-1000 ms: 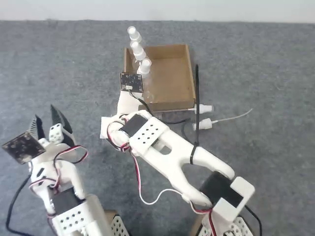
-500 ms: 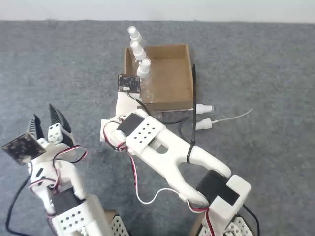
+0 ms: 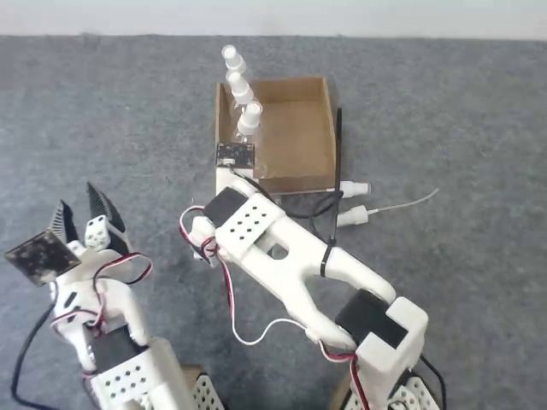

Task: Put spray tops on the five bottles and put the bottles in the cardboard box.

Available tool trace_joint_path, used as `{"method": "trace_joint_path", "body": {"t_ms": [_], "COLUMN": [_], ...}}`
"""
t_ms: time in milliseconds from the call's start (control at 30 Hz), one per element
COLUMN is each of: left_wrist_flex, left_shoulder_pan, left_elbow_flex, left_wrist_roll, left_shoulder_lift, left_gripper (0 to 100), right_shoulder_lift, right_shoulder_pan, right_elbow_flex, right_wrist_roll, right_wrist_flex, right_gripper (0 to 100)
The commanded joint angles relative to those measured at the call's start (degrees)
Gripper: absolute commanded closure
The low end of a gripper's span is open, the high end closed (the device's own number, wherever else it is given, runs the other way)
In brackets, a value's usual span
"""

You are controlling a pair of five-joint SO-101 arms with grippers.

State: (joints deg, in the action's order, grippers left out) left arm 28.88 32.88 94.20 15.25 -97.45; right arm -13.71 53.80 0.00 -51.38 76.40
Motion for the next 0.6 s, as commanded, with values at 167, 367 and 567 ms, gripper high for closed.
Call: {"method": "trace_joint_path", "body": {"t_ms": [167,367,567], "left_wrist_flex": [-1.7,-1.7,-1.7], "left_shoulder_pan": [0.0,0.0,0.0], "left_elbow_flex": [-0.8,-0.8,-0.8], "left_wrist_roll": [0.0,0.0,0.0], "left_shoulder_lift": [-1.3,-1.3,-1.3], "left_gripper": [84,84,84], "right_shoulder_lift": [1.1,0.5,0.4], "right_shoulder_pan": [-0.7,-2.5,-2.6], "right_elbow_flex": [-7.5,-7.5,-7.5], "right_wrist_roll": [-7.1,-14.1,-19.0], "right_wrist_flex": [3.1,-1.5,-2.0], "right_gripper": [75.2,75.2,75.2]}}
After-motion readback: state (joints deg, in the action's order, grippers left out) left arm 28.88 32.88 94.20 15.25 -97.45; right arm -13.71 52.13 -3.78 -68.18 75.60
